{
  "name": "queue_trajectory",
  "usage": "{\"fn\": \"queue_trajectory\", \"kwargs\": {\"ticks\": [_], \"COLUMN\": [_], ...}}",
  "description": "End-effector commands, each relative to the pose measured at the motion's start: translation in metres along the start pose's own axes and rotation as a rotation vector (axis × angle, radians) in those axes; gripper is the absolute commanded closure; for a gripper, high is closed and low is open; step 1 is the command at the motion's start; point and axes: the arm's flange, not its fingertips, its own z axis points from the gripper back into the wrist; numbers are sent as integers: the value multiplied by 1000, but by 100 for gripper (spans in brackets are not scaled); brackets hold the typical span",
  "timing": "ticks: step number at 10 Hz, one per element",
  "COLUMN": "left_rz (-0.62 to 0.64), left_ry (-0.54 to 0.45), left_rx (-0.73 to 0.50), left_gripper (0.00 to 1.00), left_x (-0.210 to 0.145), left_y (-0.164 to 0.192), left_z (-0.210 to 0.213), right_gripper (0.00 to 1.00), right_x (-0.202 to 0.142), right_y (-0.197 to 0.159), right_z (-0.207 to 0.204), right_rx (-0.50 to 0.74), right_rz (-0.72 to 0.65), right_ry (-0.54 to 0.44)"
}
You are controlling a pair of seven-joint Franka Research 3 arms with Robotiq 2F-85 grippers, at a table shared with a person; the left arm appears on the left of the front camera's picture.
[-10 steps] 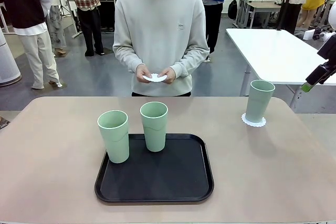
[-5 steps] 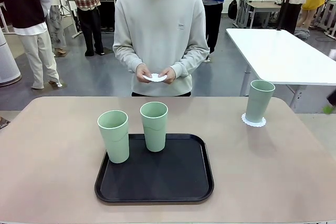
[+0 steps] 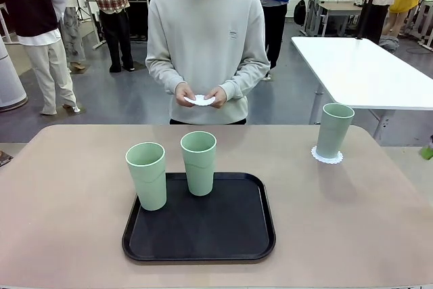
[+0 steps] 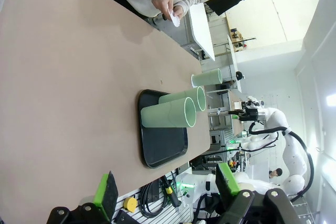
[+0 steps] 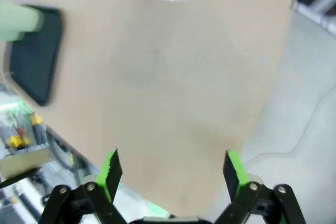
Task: Place coasters on the table and set cups on them.
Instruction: Take one Reusable plastic cup from the Flat Tray and place it on a coaster set by the human.
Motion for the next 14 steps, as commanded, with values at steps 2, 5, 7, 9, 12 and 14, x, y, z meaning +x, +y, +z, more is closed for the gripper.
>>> {"fn": "queue_trajectory", "kwargs": {"ticks": [2, 5, 7, 9, 12, 14], "left_rz": [-5, -5, -5, -5, -5, -5], "left_ry": [-6, -6, -6, -6, -6, -6], "left_rx": [-15, -15, -15, -15, -15, -15], "left_gripper": [0, 0, 0, 0, 0, 0], "left_x": [-1, -1, -1, -1, -1, -1], "left_y": [-1, -1, -1, -1, -1, -1], "left_z": [2, 2, 2, 2, 2, 2], "right_gripper": [0, 0, 0, 0, 0, 0], "right_x": [-29, -36, -40, -44, -49, -47], "right_y": [-34, -101, -129, -148, -163, -164], "right_z": [84, 93, 78, 59, 43, 38], "right_rx": [510, 742, 789, 798, 729, 653], "right_rz": [-2, -104, -136, -160, -259, -319], "right_ry": [-168, -186, -184, -209, -279, -324]}}
